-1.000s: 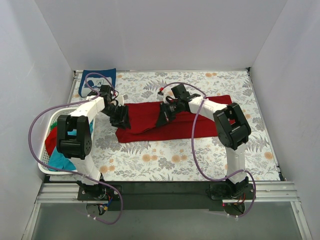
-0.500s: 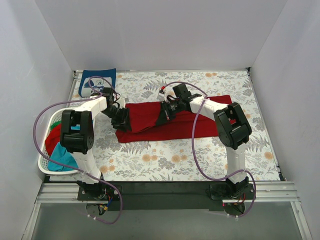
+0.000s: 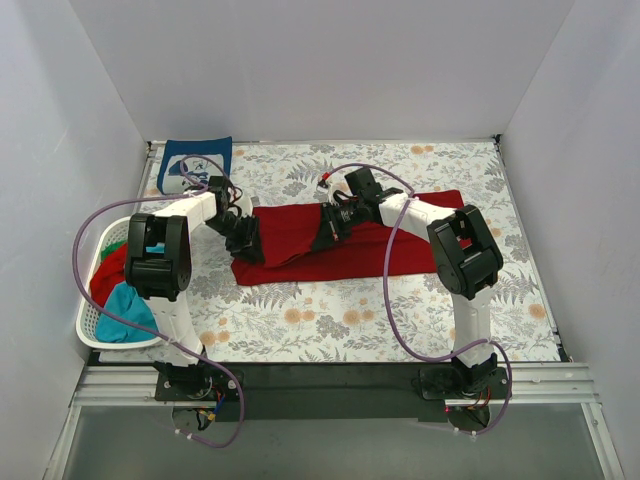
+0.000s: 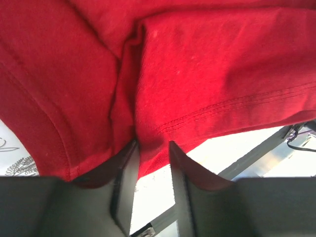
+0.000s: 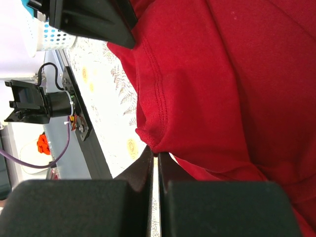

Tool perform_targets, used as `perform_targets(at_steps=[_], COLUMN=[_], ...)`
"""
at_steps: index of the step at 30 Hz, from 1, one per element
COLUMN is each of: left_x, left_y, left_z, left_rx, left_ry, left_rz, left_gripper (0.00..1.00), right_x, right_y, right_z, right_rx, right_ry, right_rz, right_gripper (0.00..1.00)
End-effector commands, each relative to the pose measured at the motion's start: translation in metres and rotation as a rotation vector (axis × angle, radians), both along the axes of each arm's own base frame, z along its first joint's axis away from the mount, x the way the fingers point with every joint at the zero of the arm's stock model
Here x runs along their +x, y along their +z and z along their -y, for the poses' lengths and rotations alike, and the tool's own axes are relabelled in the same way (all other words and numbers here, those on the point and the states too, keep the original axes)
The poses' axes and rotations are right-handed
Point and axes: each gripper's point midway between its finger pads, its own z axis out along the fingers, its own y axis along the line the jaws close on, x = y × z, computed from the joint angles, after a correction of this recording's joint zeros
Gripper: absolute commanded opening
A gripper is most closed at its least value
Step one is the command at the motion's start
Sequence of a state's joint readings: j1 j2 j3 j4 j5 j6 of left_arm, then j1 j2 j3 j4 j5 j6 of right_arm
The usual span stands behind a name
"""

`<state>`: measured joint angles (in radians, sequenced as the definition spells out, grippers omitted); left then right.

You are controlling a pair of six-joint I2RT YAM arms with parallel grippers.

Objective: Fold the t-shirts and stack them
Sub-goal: Fold the tshirt

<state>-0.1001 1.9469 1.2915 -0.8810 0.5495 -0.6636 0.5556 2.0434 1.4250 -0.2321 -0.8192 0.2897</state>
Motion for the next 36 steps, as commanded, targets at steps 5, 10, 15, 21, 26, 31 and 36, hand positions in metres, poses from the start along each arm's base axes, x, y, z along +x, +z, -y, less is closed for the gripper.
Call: perform_targets(at_steps=[5, 10, 15, 21, 26, 31, 36], left_x=[0.024, 0.035, 0.052, 0.072, 0.089, 0.106, 0.121], left_y=[0.039, 0.049, 0.048, 0.048, 0.051, 0.052, 0.05], left_z=[0.008, 0.008, 0.011, 0.016, 0.016, 0.018, 0.018], left_rx=[-0.047, -0.048, -0.055, -0.076, -0.081, -0.088, -0.091], left_ry=[-0.03, -0.053, -0.041, -0.025, -0.012, 0.001, 0.014], left_rz=[0.133, 0.17, 0.155, 0.149, 0.168, 0.181, 0.191], left_gripper=[0.14, 0.01, 0.0, 0.0, 0.0, 0.0, 0.0], right_x=[0.005, 0.011, 0.02, 0.032, 0.042, 0.051, 0.066], right_y=[0.014, 0.015, 0.015, 0.008, 0.003, 0.001, -0.002], right_z=[0.0, 0.007, 0.007, 0.014, 0.018, 0.019, 0.021], right_rx=[0.055, 0.076, 0.096, 0.096, 0.103, 0.109, 0.113], right_ry=[0.014, 0.009, 0.014, -0.005, -0.016, -0.023, -0.039], right_rz=[0.014, -0.002, -0.008, -0.015, -0.02, -0.018, -0.007], right_gripper=[0.01, 0.01, 0.01, 0.01, 0.01, 0.01, 0.01])
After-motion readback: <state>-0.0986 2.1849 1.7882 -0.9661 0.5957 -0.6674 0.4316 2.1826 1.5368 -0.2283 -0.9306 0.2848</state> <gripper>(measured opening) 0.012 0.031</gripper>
